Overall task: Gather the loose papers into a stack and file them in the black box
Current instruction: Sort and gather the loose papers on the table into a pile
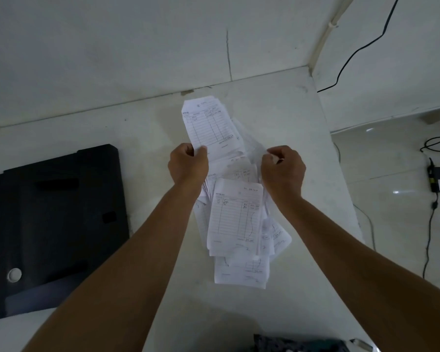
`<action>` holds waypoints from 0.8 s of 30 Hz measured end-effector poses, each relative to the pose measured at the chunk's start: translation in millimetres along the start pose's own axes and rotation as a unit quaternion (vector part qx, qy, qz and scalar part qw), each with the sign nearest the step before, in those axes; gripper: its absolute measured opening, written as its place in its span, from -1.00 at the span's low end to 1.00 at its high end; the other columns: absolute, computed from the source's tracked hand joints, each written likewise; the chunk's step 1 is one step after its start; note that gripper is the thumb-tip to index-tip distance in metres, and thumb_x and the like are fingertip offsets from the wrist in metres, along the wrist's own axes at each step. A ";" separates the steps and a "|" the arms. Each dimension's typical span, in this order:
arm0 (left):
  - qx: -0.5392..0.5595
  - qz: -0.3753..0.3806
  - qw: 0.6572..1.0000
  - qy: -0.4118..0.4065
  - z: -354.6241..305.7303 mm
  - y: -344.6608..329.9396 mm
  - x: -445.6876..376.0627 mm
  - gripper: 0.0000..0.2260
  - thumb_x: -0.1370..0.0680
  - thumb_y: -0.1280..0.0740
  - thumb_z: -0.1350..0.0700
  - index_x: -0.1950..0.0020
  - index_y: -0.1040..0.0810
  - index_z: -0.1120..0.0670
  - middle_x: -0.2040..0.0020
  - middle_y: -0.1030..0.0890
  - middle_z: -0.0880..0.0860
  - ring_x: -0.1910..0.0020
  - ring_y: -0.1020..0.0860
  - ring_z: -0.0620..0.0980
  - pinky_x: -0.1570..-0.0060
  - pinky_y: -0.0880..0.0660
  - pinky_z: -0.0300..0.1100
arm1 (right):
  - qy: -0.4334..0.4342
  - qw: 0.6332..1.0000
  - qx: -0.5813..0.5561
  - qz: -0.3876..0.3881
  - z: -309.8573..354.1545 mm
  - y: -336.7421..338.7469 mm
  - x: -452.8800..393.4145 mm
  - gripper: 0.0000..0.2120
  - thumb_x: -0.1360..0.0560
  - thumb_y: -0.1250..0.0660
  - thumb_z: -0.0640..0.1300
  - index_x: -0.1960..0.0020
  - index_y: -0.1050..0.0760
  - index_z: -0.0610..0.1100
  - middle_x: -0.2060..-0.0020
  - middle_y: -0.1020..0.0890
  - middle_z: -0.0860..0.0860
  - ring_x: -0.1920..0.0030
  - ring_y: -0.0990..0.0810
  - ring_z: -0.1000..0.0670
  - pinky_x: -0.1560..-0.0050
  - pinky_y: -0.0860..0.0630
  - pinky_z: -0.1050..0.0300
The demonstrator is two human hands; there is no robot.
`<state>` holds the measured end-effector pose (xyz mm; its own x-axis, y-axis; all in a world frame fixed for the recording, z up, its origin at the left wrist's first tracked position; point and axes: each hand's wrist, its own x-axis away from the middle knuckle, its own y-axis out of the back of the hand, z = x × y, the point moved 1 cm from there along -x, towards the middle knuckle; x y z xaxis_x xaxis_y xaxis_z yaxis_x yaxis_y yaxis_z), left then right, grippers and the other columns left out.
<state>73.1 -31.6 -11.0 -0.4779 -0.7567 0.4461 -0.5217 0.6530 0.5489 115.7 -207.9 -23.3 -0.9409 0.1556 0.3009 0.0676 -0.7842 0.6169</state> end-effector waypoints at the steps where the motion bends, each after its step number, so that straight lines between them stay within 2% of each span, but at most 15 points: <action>1: -0.003 0.004 1.000 -0.001 0.8 0.4 0.8 -0.85 -0.53 -0.37 0.08 0.19 -0.59 0.13 0.32 -0.59 -0.08 0.36 -0.51 -0.15 0.37 -0.43 -0.26 | 0.011 0.999 0.040 0.004 0.4 -0.4 0.0 -0.86 -0.53 -0.30 -0.04 0.13 -0.57 -0.06 0.06 -0.61 0.01 0.17 -0.57 0.06 0.12 -0.49 0.20; 2: -0.008 0.009 1.000 -0.003 0.5 0.6 1.8 -0.85 -0.52 -0.37 0.08 0.18 -0.60 0.14 0.32 -0.59 -0.07 0.36 -0.51 -0.15 0.36 -0.44 -0.26 | 0.013 0.997 0.077 0.004 0.7 -0.6 -1.3 -0.76 -0.55 -0.29 0.06 0.18 -0.56 -0.07 0.02 -0.60 -0.02 0.18 -0.56 0.03 0.12 -0.46 0.12; 3: -0.014 0.014 1.000 -0.009 -0.5 0.8 2.8 -0.85 -0.52 -0.37 0.08 0.17 -0.60 0.14 0.32 -0.59 -0.07 0.36 -0.52 -0.15 0.35 -0.44 -0.25 | 0.012 0.995 0.102 0.005 2.4 -0.3 -3.1 -0.70 -0.56 -0.27 0.12 0.15 -0.56 -0.09 -0.03 -0.58 -0.03 0.15 -0.56 0.01 0.10 -0.43 0.10; 6: -0.029 0.023 0.999 -0.024 -2.3 1.6 6.8 -0.84 -0.53 -0.38 0.07 0.19 -0.60 0.13 0.33 -0.58 -0.08 0.35 -0.52 -0.14 0.37 -0.40 -0.26 | 0.048 0.990 0.126 0.029 8.9 -1.3 -8.8 -0.63 -0.58 -0.26 0.13 -0.25 -0.52 -0.08 -0.21 -0.53 -0.03 -0.10 -0.56 -0.05 -0.09 -0.48 0.04; 7: -0.034 0.027 0.999 -0.028 -1.3 1.9 8.3 -0.84 -0.52 -0.38 0.08 0.20 -0.60 0.13 0.34 -0.58 -0.07 0.35 -0.52 -0.12 0.37 -0.40 -0.26 | 0.068 0.988 0.129 0.048 10.6 -3.2 -10.6 -0.61 -0.59 -0.26 0.11 -0.31 -0.50 -0.08 -0.23 -0.54 -0.04 -0.15 -0.56 -0.06 -0.14 -0.47 0.03; 8: -0.042 0.034 0.998 -0.032 0.2 1.8 10.2 -0.83 -0.52 -0.38 0.09 0.21 -0.60 0.15 0.34 -0.59 -0.05 0.34 -0.53 -0.10 0.36 -0.42 -0.25 | 0.080 0.986 0.130 0.070 12.6 -5.5 -12.0 -0.64 -0.59 -0.26 0.07 -0.31 -0.50 -0.08 -0.21 -0.56 -0.05 -0.15 -0.56 -0.06 -0.13 -0.46 0.05; 10: -0.052 0.049 0.997 -0.037 3.3 1.0 13.2 -0.82 -0.50 -0.41 0.10 0.21 -0.63 0.20 0.31 -0.65 0.03 0.31 -0.57 -0.04 0.29 -0.51 -0.21 | 0.063 0.986 0.120 0.100 17.7 -10.8 -14.2 -0.77 -0.60 -0.24 -0.02 -0.19 -0.54 -0.06 -0.09 -0.62 -0.01 -0.06 -0.58 -0.06 -0.03 -0.45 0.10; 13: -0.068 0.040 0.996 -0.048 9.3 2.1 14.2 -0.77 -0.48 -0.42 0.09 0.28 -0.58 0.23 0.37 -0.60 0.07 0.37 -0.52 -0.03 0.30 -0.48 -0.16 | 0.034 0.990 0.089 0.101 26.0 -12.4 -14.3 -0.88 -0.59 -0.20 -0.10 -0.03 -0.51 -0.01 0.06 -0.60 0.07 0.02 -0.58 -0.02 0.07 -0.41 0.12; 16: -0.083 0.016 0.994 -0.071 13.3 4.8 16.7 -0.84 -0.49 -0.41 0.07 0.16 -0.62 0.16 0.24 -0.66 0.03 0.24 -0.59 -0.02 0.24 -0.51 -0.18 | 0.000 0.998 0.025 0.061 28.2 -13.2 -13.6 -0.81 -0.62 -0.16 -0.09 -0.11 -0.53 -0.05 -0.02 -0.59 0.04 -0.06 -0.58 -0.03 -0.02 -0.46 0.09; 19: -0.054 0.010 0.996 -0.068 9.9 3.5 25.3 -0.88 -0.53 -0.37 0.11 -0.05 -0.62 0.07 0.09 -0.65 -0.08 0.13 -0.57 -0.11 0.14 -0.44 -0.29 | -0.002 0.995 0.078 0.055 29.6 -19.9 -8.5 -0.61 -0.61 -0.20 0.13 -0.28 -0.49 -0.10 -0.20 -0.53 -0.05 -0.14 -0.56 -0.09 -0.18 -0.49 -0.03; 21: -0.023 0.014 0.998 -0.052 7.2 0.1 29.0 -0.86 -0.53 -0.35 0.17 -0.05 -0.64 0.01 0.10 -0.64 -0.11 0.15 -0.56 -0.16 0.06 -0.48 -0.25 | 0.000 0.990 0.118 0.077 34.7 -23.9 -7.9 -0.50 -0.52 -0.30 0.22 -0.31 -0.45 -0.08 -0.20 -0.55 -0.04 -0.14 -0.57 -0.09 -0.21 -0.50 -0.09; 24: 0.011 0.036 0.998 -0.042 6.8 0.9 28.5 -0.77 -0.50 -0.36 0.23 -0.09 -0.66 -0.02 0.12 -0.64 -0.16 0.14 -0.58 -0.21 -0.09 -0.58 -0.20 | -0.050 0.984 0.115 0.123 42.8 -27.1 -17.2 -0.47 -0.33 -0.45 0.19 -0.21 -0.52 -0.05 -0.08 -0.64 0.01 -0.06 -0.63 -0.10 -0.20 -0.53 -0.16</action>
<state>54.2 -52.4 -2.7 -0.5717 -0.7038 0.4218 -0.4987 0.7062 0.5025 144.3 -163.7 -14.1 -0.8499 0.0453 0.5251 0.3734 -0.6513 0.6606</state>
